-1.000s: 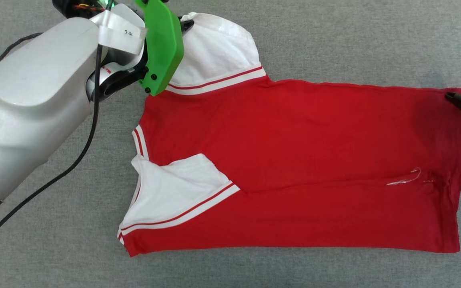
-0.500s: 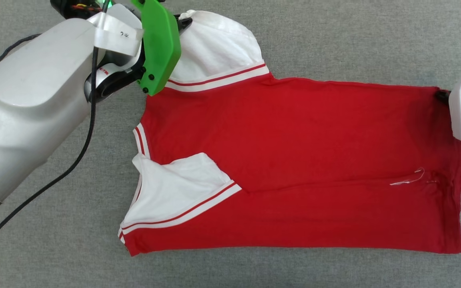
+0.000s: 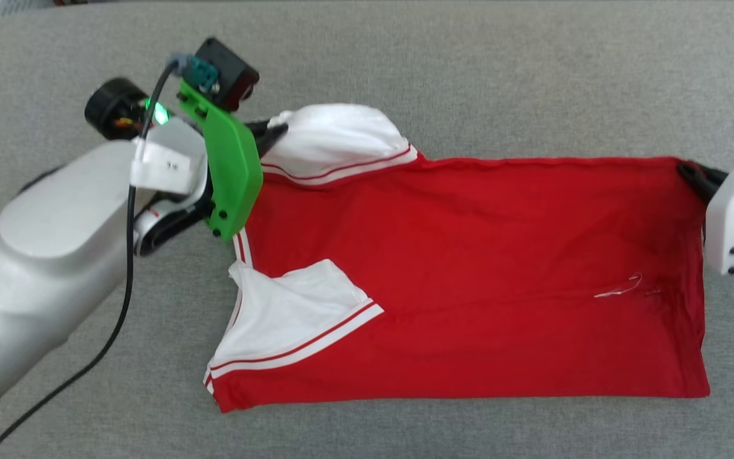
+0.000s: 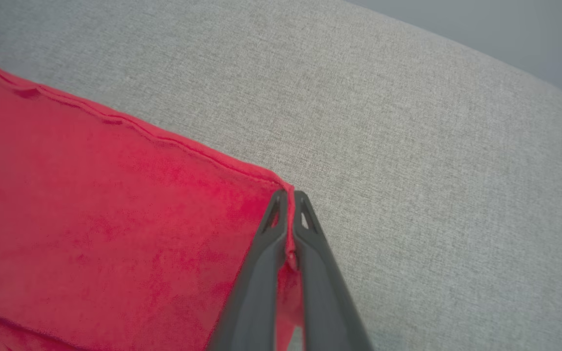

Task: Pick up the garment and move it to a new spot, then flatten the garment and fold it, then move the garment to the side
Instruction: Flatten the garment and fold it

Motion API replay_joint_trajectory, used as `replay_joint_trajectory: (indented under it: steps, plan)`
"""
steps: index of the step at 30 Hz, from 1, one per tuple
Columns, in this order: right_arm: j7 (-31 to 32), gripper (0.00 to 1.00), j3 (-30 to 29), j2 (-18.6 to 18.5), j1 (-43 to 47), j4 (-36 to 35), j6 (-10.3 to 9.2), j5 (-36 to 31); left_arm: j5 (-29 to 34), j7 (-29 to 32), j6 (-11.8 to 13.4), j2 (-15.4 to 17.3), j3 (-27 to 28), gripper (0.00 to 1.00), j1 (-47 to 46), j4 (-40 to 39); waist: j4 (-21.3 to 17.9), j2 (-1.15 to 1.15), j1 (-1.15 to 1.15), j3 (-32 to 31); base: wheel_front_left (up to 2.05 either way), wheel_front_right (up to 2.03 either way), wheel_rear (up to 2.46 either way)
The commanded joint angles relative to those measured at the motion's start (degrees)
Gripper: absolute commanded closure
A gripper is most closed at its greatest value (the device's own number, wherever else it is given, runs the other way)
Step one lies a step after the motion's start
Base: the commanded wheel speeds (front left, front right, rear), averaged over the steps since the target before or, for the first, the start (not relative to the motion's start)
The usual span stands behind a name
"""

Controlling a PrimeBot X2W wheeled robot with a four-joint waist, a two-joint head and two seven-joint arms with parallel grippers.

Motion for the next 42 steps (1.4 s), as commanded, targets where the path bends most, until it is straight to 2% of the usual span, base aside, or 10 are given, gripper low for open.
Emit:
replay_joint_trajectory:
  steps: [1,10,19,25,30,37,38,39,40,42]
  plan:
    - [-1.0,1.0,0.1,-0.3,1.7,-0.5,-0.04,0.4,-0.3,-0.6,0.5,0.8,0.1,1.0,1.9,-0.7,0.4,0.0,0.0,-3.2,0.0,0.0,0.0]
    - [-6.6,1.0,-2.5,-1.1,11.6,-3.8,-0.04,0.2,-0.1,-4.5,6.2,6.6,0.1,1.0,13.2,-11.3,0.8,0.0,0.0,-8.6,0.0,0.0,0.0]
    - [-9.4,1.0,-8.9,-0.2,24.5,-8.1,-0.04,-0.2,-1.8,-6.3,12.1,9.3,0.1,1.0,25.3,-19.5,2.4,0.0,0.0,-11.2,0.0,0.0,0.0]
    - [-8.4,1.0,-13.7,2.3,32.5,-11.1,-0.04,-0.3,-1.8,-7.2,14.1,9.8,0.1,1.0,31.2,-19.2,2.5,0.0,0.0,-11.3,0.0,0.0,0.0]
    - [-6.9,1.0,-17.5,4.3,37.5,-12.6,-0.04,-0.4,-2.1,-8.3,14.6,8.6,0.1,1.0,34.2,-18.1,2.6,0.0,0.0,-10.5,0.0,0.0,0.0]
    - [-4.6,1.0,-19.5,6.8,41.3,-14.5,-0.04,-1.3,-2.4,-10.4,14.8,6.6,0.4,1.0,36.0,-15.3,2.5,0.0,0.0,-9.9,0.0,0.0,0.0]
    - [-4.5,0.74,-19.9,7.3,41.4,-14.7,-0.04,-1.4,-2.3,-11.2,15.3,6.3,0.7,0.14,36.2,-14.7,2.4,0.0,0.0,-10.1,0.0,0.0,0.0]
    - [-4.4,0.05,-20.2,7.6,41.5,-14.9,-0.04,-1.4,-2.1,-12.0,15.8,6.2,0.9,0.0,36.4,-14.4,2.4,0.0,0.0,-10.2,0.0,0.0,0.0]
    - [-4.5,0.0,-20.7,7.9,41.5,-15.3,-0.04,-1.3,-1.9,-13.2,16.2,6.0,1.3,0.0,36.6,-13.9,2.3,0.0,0.0,-10.5,0.0,0.0,0.0]
    - [-4.3,0.0,-21.4,8.3,41.5,-16.4,-0.04,-0.5,-1.7,-15.6,17.0,5.9,2.1,0.0,37.3,-13.4,2.2,0.0,0.0,-11.2,0.0,0.0,0.0]
